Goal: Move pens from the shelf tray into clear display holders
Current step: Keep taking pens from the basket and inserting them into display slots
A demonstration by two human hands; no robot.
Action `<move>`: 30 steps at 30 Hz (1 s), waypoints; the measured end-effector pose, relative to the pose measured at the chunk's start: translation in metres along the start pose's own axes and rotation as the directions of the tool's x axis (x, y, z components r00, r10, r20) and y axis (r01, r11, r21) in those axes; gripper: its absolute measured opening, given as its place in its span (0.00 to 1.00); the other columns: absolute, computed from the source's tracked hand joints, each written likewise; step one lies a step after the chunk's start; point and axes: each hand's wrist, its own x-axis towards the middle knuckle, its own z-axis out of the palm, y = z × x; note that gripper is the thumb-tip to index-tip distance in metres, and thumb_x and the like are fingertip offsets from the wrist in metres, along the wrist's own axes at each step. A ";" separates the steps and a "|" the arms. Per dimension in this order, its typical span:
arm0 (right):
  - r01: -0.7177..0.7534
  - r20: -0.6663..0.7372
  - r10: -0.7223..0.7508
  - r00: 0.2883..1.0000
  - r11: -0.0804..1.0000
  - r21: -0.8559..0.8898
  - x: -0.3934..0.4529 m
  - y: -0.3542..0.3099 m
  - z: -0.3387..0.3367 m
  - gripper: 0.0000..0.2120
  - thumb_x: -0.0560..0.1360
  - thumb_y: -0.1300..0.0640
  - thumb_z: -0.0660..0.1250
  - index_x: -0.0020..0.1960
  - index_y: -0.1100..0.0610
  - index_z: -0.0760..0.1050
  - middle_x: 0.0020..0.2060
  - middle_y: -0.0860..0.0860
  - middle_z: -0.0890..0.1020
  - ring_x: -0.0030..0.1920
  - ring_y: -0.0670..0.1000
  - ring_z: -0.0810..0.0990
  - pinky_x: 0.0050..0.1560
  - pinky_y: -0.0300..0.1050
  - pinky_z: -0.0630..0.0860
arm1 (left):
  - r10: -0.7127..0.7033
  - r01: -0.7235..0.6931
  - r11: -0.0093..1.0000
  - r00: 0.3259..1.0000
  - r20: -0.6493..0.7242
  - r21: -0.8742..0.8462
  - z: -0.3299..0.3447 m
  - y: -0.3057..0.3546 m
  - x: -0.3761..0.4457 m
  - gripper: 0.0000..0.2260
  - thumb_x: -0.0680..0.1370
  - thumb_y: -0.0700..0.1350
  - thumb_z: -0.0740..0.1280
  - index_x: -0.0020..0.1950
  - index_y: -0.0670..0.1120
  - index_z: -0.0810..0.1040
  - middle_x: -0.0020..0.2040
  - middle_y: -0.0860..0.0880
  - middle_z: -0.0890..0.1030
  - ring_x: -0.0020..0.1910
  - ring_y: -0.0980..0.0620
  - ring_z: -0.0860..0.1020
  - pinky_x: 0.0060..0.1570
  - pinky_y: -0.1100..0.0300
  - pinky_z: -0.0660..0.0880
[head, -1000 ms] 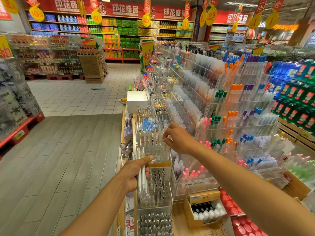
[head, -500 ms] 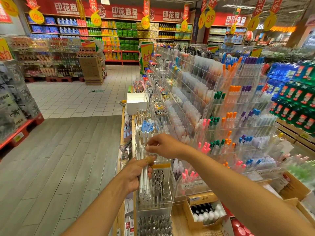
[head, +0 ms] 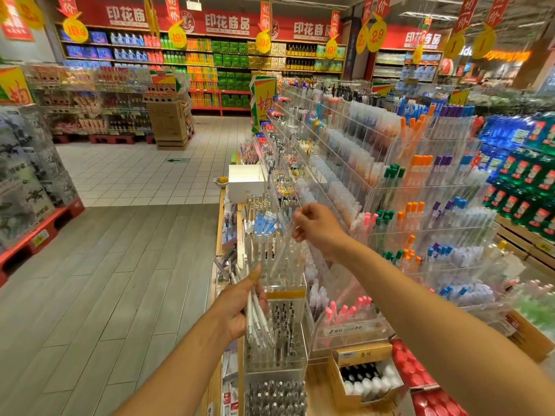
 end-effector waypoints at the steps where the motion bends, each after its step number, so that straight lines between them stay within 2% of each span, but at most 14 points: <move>1: 0.047 -0.042 -0.051 0.998 0.996 -0.078 0.002 -0.001 -0.002 0.05 0.82 0.59 0.60 0.47 0.58 0.70 0.37 0.55 0.79 0.36 0.53 0.79 0.41 0.51 0.79 | -0.010 0.010 1.000 1.000 -0.008 0.012 -0.002 0.000 0.001 0.17 0.67 0.48 0.77 0.45 0.42 0.73 0.28 0.46 0.73 0.20 0.51 0.74 0.21 0.60 0.76; 4: 0.145 -0.035 -0.167 0.985 0.929 -0.340 0.004 0.000 -0.003 0.04 0.82 0.57 0.59 0.49 0.56 0.69 0.39 0.55 0.80 0.41 0.56 0.80 0.44 0.54 0.77 | -0.035 0.036 0.999 0.998 -0.049 0.031 -0.005 0.000 0.004 0.14 0.68 0.45 0.76 0.45 0.42 0.74 0.28 0.45 0.73 0.20 0.50 0.73 0.21 0.60 0.75; 9: 0.228 0.093 -0.214 0.972 0.778 -0.586 0.005 0.014 0.006 0.04 0.83 0.57 0.58 0.49 0.55 0.67 0.40 0.49 0.74 0.41 0.51 0.74 0.36 0.42 0.67 | -0.074 0.080 0.995 0.992 -0.097 0.054 -0.008 0.001 0.008 0.09 0.76 0.43 0.72 0.46 0.40 0.75 0.30 0.43 0.73 0.22 0.49 0.73 0.21 0.59 0.75; 12: 0.239 0.087 -0.236 0.968 0.749 -0.618 0.010 0.016 0.007 0.04 0.82 0.57 0.58 0.49 0.55 0.67 0.38 0.45 0.71 0.38 0.46 0.69 0.34 0.39 0.63 | -0.085 0.090 0.995 0.991 -0.102 0.049 -0.008 0.002 0.008 0.07 0.78 0.42 0.70 0.44 0.40 0.76 0.30 0.43 0.74 0.23 0.49 0.74 0.22 0.58 0.76; 17: 0.250 0.117 -0.227 0.967 0.745 -0.618 0.016 0.012 0.009 0.03 0.82 0.57 0.60 0.49 0.55 0.68 0.40 0.48 0.74 0.40 0.48 0.72 0.36 0.41 0.66 | -0.074 0.082 0.993 0.993 -0.096 0.085 -0.010 0.002 0.009 0.11 0.79 0.42 0.68 0.39 0.39 0.77 0.29 0.43 0.75 0.24 0.48 0.75 0.24 0.58 0.77; 20: 0.233 0.125 -0.199 0.972 0.748 -0.621 0.021 0.009 0.008 0.03 0.82 0.57 0.61 0.49 0.55 0.69 0.41 0.48 0.75 0.40 0.49 0.73 0.40 0.43 0.69 | -0.054 0.063 0.993 0.995 -0.089 0.099 -0.010 0.002 0.008 0.10 0.80 0.42 0.67 0.41 0.38 0.77 0.29 0.42 0.76 0.23 0.49 0.75 0.23 0.58 0.76; 23: 0.241 0.164 -0.176 0.971 0.710 -0.661 0.025 0.009 0.006 0.04 0.82 0.57 0.61 0.48 0.54 0.68 0.37 0.45 0.73 0.38 0.45 0.71 0.35 0.40 0.66 | -0.029 0.037 0.994 0.997 -0.076 0.107 -0.010 0.004 0.008 0.09 0.79 0.42 0.68 0.43 0.38 0.78 0.29 0.43 0.76 0.24 0.49 0.75 0.24 0.59 0.76; 25: 0.248 0.191 -0.158 0.969 0.671 -0.698 0.026 0.015 0.009 0.04 0.81 0.58 0.62 0.48 0.54 0.70 0.38 0.46 0.76 0.39 0.47 0.74 0.35 0.39 0.67 | -0.022 0.029 0.994 0.998 -0.066 0.105 -0.010 0.005 0.007 0.09 0.79 0.42 0.68 0.43 0.37 0.78 0.30 0.43 0.77 0.24 0.49 0.76 0.24 0.59 0.76; 27: 0.245 0.202 -0.141 0.969 0.622 -0.744 0.028 0.023 0.014 0.04 0.79 0.57 0.65 0.47 0.56 0.77 0.44 0.50 0.80 0.43 0.48 0.75 0.42 0.42 0.72 | -0.016 0.021 0.995 0.998 -0.058 0.102 -0.010 0.006 0.007 0.10 0.79 0.43 0.69 0.43 0.37 0.78 0.30 0.43 0.77 0.24 0.50 0.76 0.24 0.60 0.76; 30: 0.218 0.166 -0.144 0.976 0.555 -0.803 0.031 0.032 0.018 0.08 0.77 0.54 0.68 0.47 0.58 0.81 0.49 0.52 0.77 0.48 0.48 0.71 0.52 0.47 0.74 | -0.002 0.008 0.995 0.998 -0.058 0.100 -0.009 0.007 0.006 0.10 0.79 0.43 0.68 0.42 0.38 0.78 0.30 0.43 0.77 0.24 0.50 0.75 0.24 0.61 0.76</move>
